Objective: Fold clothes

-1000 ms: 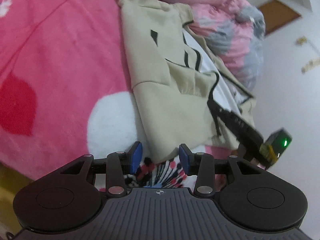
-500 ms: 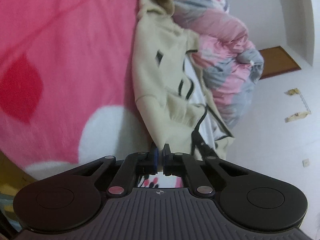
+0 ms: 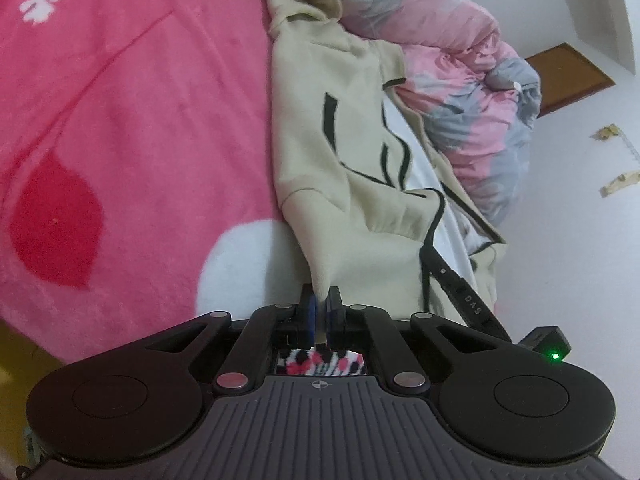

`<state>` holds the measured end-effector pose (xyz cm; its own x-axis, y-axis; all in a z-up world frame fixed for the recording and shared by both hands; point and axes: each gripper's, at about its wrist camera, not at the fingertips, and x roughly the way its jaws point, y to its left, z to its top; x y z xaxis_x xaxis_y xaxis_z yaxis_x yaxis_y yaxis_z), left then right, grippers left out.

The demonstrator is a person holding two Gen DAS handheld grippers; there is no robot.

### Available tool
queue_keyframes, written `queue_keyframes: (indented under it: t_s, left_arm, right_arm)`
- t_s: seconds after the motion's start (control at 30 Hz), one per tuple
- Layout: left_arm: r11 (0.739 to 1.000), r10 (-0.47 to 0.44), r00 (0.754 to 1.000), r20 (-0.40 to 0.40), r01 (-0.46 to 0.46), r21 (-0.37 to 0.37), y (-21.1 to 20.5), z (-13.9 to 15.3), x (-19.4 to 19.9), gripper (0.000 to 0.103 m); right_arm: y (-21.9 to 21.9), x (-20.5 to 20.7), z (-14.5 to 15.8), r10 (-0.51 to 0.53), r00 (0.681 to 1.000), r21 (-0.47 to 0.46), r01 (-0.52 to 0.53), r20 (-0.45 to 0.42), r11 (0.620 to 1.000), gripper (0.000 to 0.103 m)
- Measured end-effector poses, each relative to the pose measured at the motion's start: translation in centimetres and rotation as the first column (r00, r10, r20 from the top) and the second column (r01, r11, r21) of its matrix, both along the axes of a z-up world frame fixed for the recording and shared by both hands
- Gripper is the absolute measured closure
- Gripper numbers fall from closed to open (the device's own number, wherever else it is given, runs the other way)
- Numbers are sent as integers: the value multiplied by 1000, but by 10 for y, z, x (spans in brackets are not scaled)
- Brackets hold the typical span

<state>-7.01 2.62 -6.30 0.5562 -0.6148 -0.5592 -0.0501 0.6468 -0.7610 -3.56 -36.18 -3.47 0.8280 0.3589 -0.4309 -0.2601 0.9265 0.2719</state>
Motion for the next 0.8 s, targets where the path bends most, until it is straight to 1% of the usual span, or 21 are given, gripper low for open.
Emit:
queue_keyframes:
  t_s: [0.03,0.07,0.13,0.17,0.2,0.23,0.27,0.33,0.4,0.43,0.5,0.57,0.6,0.67,0.77,0.8]
  left_arm:
    - [1000,-1,1000,3,1,1,0,-3,1,97]
    - [1000,0,1000,19,0,17,1,-1,-1,93]
    - [998,3,998,58,-6,55,4,3,-7,89]
    - [997,4,997,78,-10,73,5,6,-10,84]
    - [996,5,995,97,-14,92,6,8,-13,82]
    - [991,9,991,134,-27,132,7,14,-17,76]
    - [982,9,983,185,-44,184,5,22,-21,73]
    - [955,-2,957,290,-84,285,-1,38,-29,73]
    - [910,-15,915,402,-154,384,-11,54,-35,73]
    - [892,-21,894,447,-185,413,-14,60,-37,73]
    - [885,-32,868,496,-206,418,-20,67,-34,73]
    - [887,-71,860,506,-177,426,-29,68,-28,73]
    - [884,-105,857,505,-152,442,-36,67,-24,73]
    - [870,-189,842,505,-94,483,-53,63,-19,73]
    - [840,-322,804,500,0,542,-80,55,-13,73]
    - [834,-352,796,492,29,551,-87,51,-9,73]
  right_arm:
    - [0,0,-1,-1,1000,-5,1,-3,1000,92]
    - [2,-1,-1,0,1000,-19,0,2,1000,92]
    - [3,-2,-1,-1,1000,-31,2,6,1000,91]
    - [3,-3,-1,-2,1000,-32,2,6,999,91]
    - [2,-3,-1,-4,1000,-27,4,5,1000,91]
    - [2,-3,-2,-5,1000,-23,5,3,1000,91]
    - [2,-3,-2,-6,1000,-21,6,2,1000,91]
    - [2,-3,-2,-9,1000,-19,10,2,1000,91]
    - [2,-4,-2,-14,1000,-15,14,4,1000,91]
    - [1,-4,-3,-16,1000,-14,16,4,1000,91]
    - [1,-4,-3,-18,1000,-14,18,4,1000,91]
    - [2,-4,-4,-21,1000,-19,21,6,1000,90]
    - [3,-4,-4,-22,1000,-23,22,7,999,90]
    - [4,-5,-4,-26,1000,-28,26,12,999,90]
    - [3,-8,-3,-30,999,-20,31,22,999,90]
    - [2,-10,-2,-32,999,-16,32,24,999,90]
